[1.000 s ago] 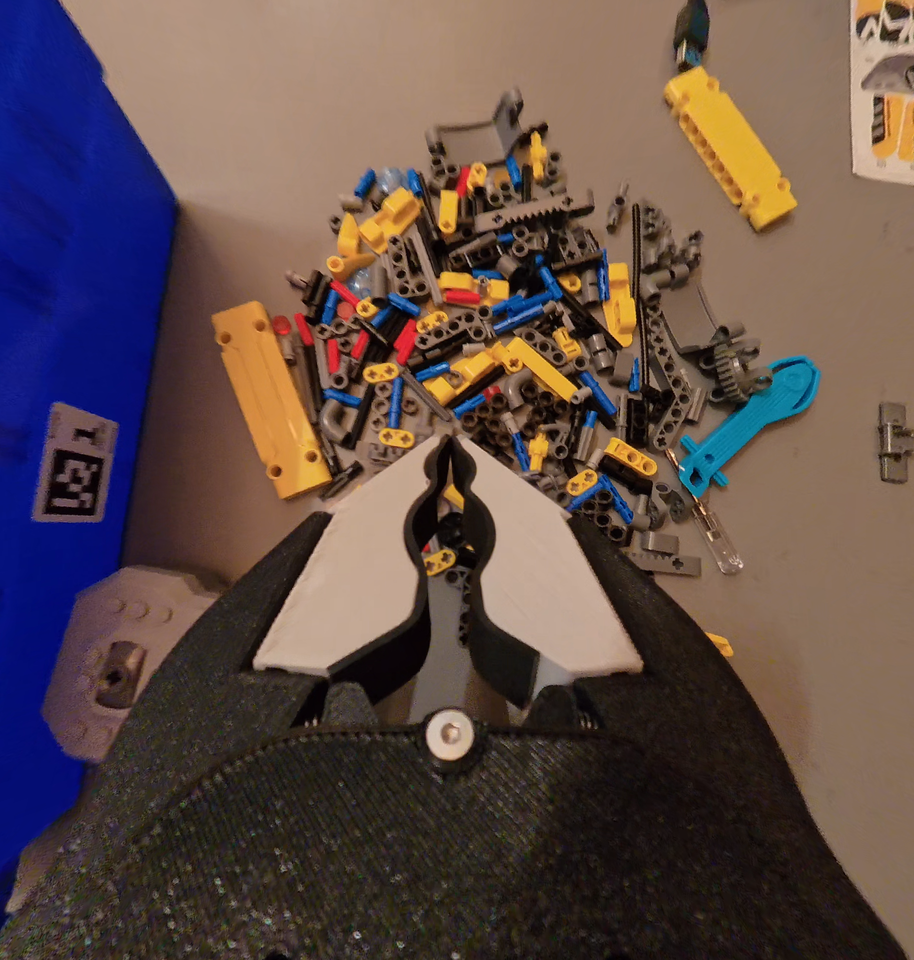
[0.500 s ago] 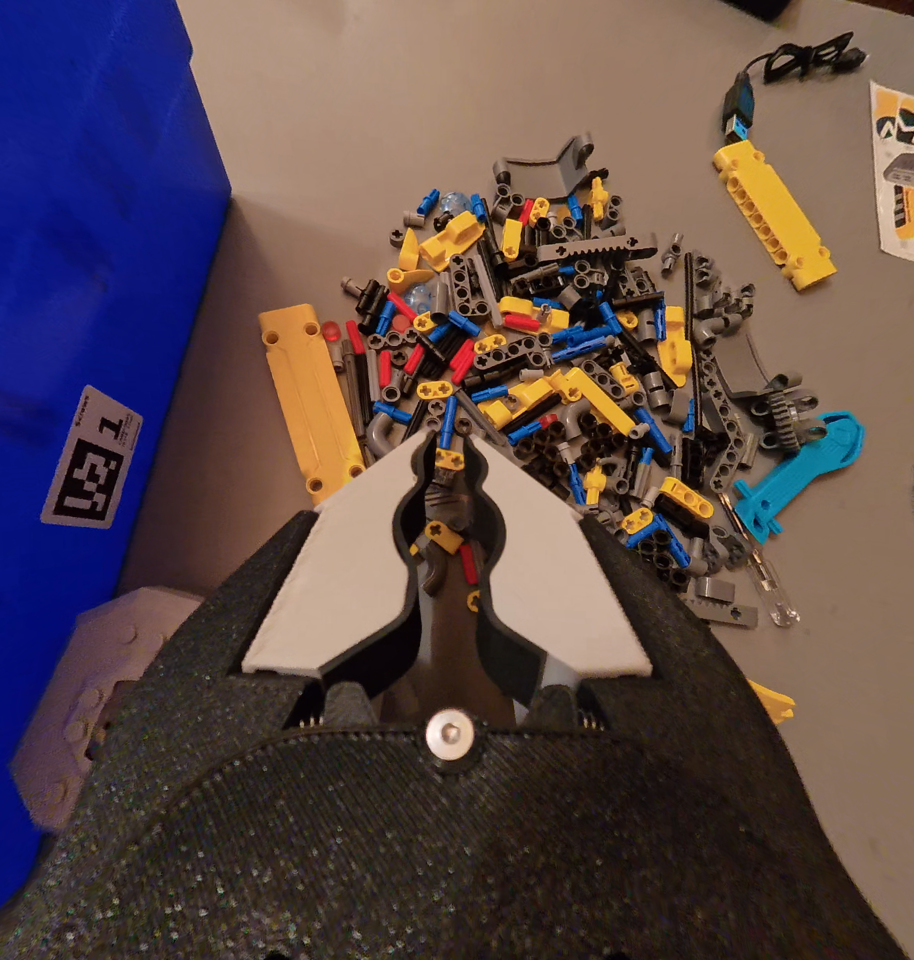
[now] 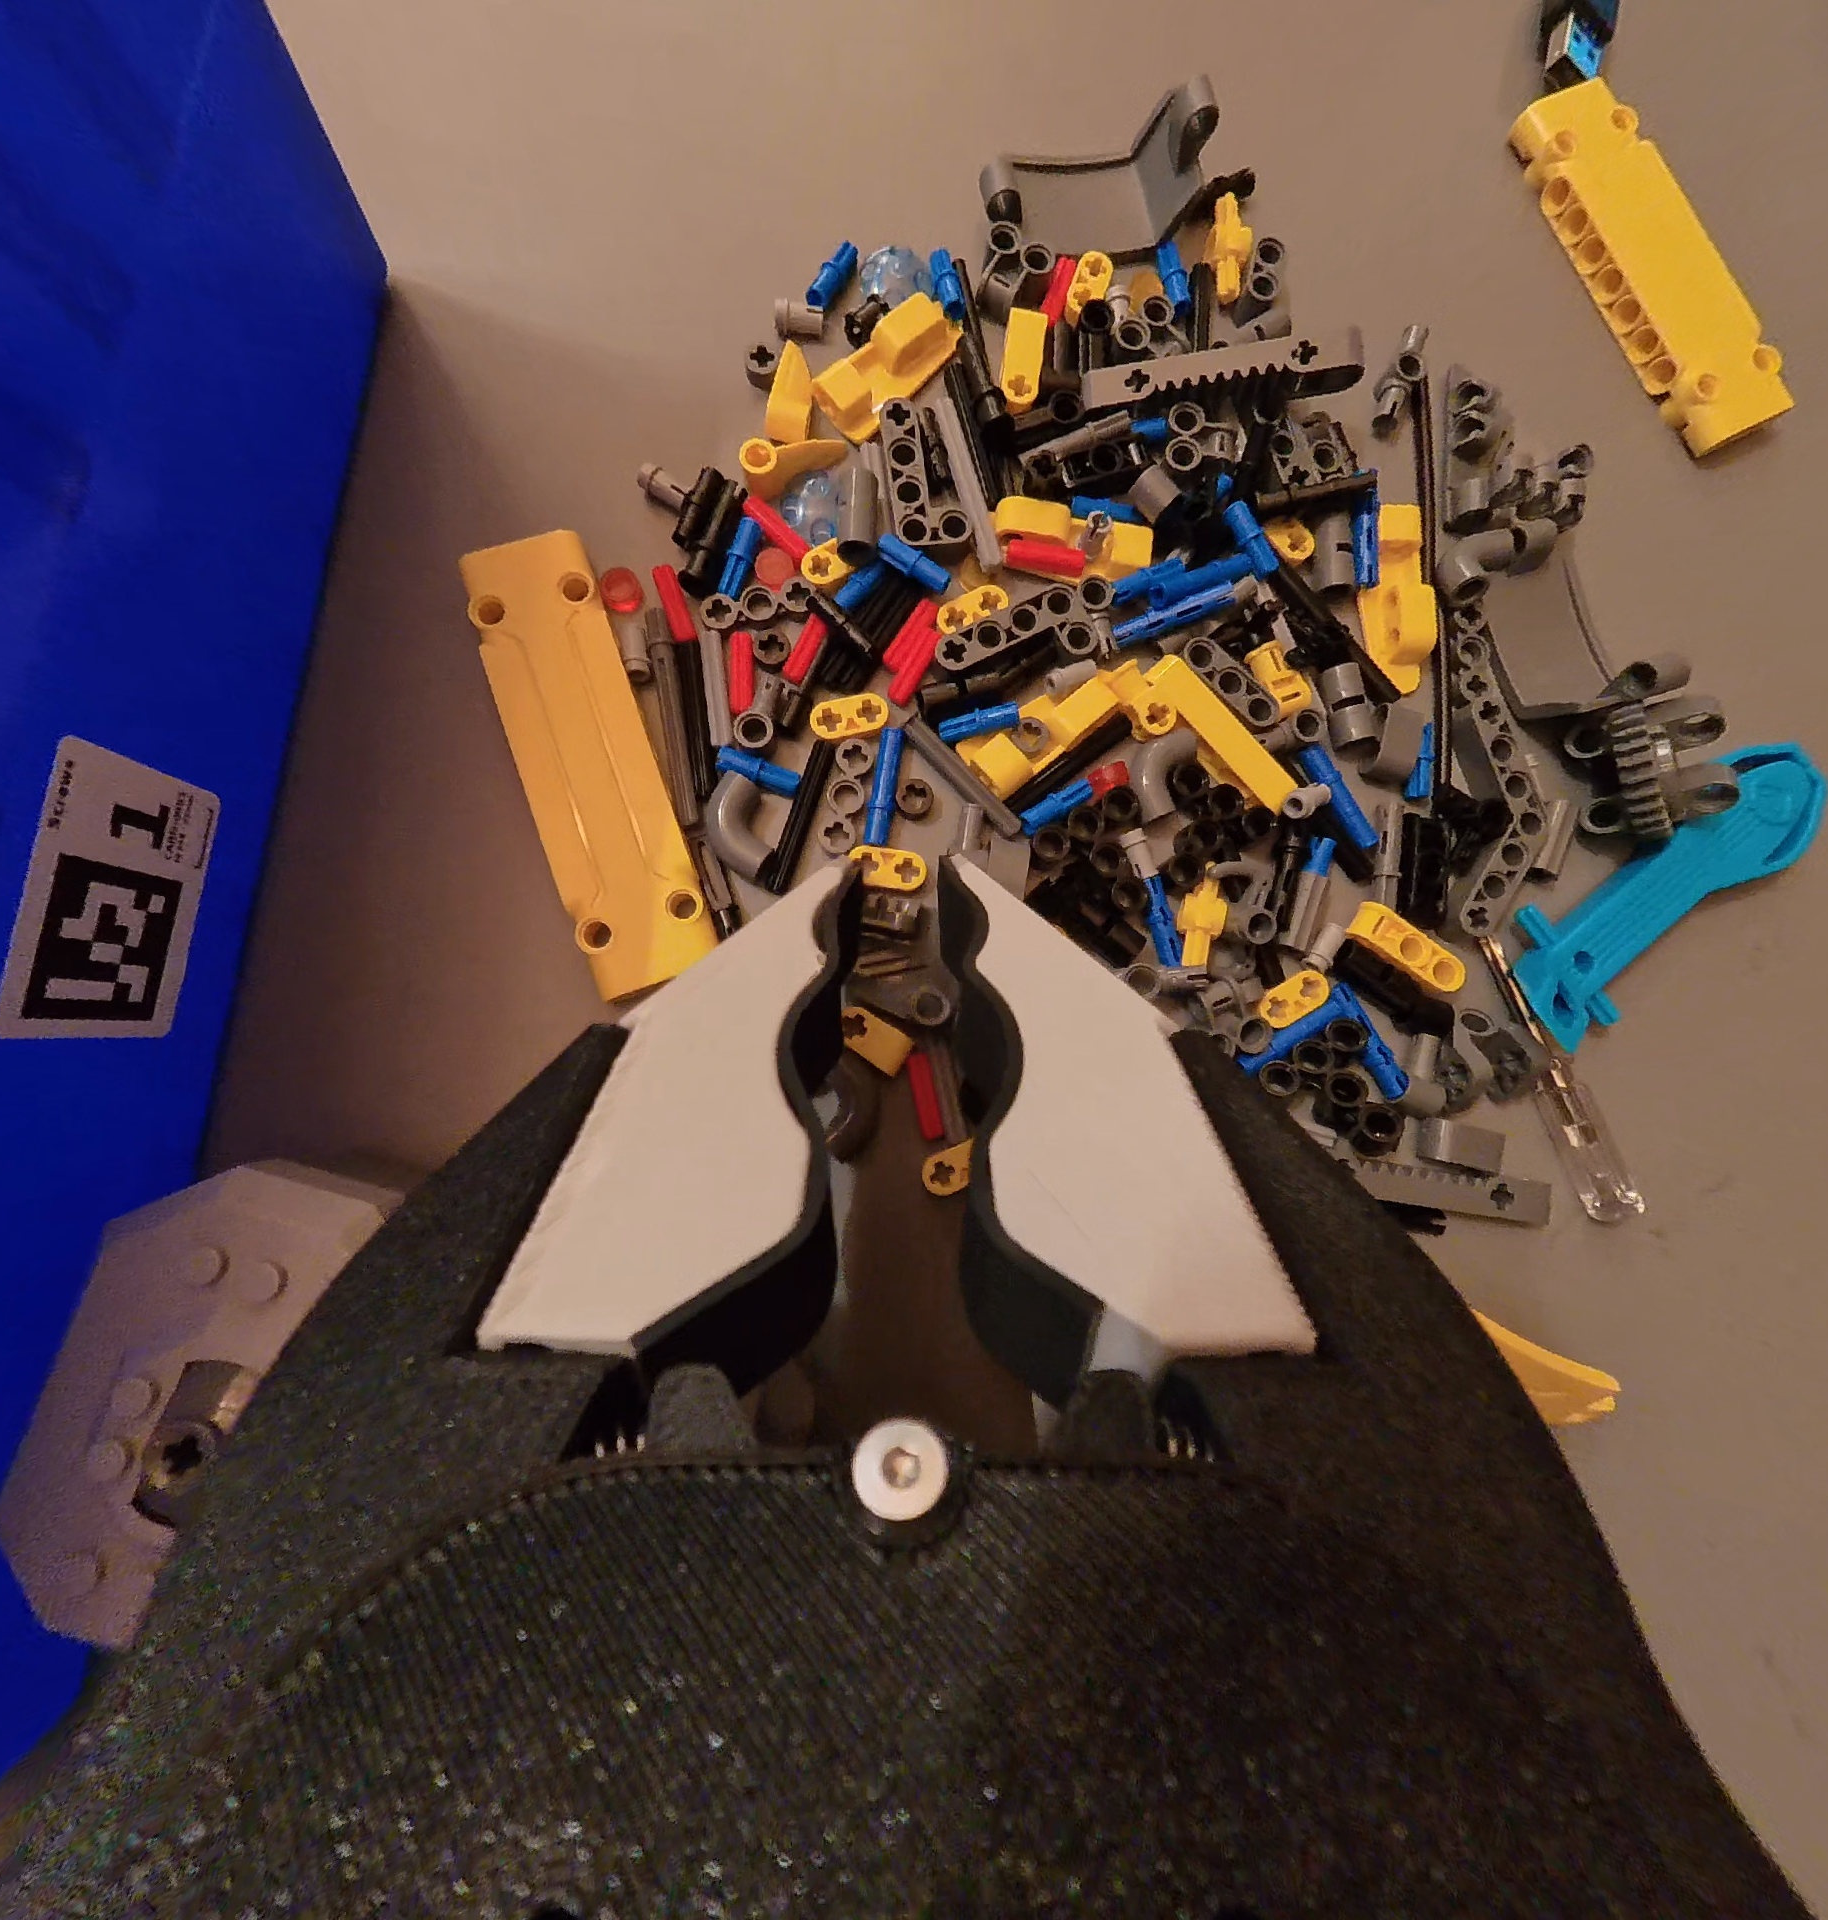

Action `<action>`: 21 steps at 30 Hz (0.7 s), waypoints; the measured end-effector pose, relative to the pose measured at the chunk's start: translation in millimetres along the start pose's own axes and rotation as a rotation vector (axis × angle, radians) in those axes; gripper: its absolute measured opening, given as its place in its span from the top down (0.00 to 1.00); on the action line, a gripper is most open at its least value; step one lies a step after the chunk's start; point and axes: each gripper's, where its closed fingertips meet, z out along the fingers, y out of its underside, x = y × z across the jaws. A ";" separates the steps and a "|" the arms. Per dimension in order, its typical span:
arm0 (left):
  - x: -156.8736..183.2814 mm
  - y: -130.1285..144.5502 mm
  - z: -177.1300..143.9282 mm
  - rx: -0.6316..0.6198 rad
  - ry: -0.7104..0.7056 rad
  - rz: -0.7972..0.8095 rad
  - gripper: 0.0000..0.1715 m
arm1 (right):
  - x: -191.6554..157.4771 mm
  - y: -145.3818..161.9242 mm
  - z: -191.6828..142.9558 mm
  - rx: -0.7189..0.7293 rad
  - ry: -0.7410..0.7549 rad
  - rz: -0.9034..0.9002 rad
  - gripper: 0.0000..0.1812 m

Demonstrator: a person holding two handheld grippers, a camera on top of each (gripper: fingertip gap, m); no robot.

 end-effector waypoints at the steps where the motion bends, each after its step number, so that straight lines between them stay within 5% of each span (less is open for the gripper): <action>1: 0.5 -0.3 0.2 0.003 0.008 -0.006 0.93 | -0.3 0.2 0.2 -0.001 0.000 -0.002 0.83; 15: 6.6 -2.0 2.2 0.003 0.013 0.037 1.00 | 0.3 -1.1 -0.9 0.002 0.006 -0.008 0.83; 21: 4.1 -9.3 2.8 0.049 -0.018 0.080 0.93 | 0.6 -0.2 -0.3 -0.001 0.005 -0.005 0.83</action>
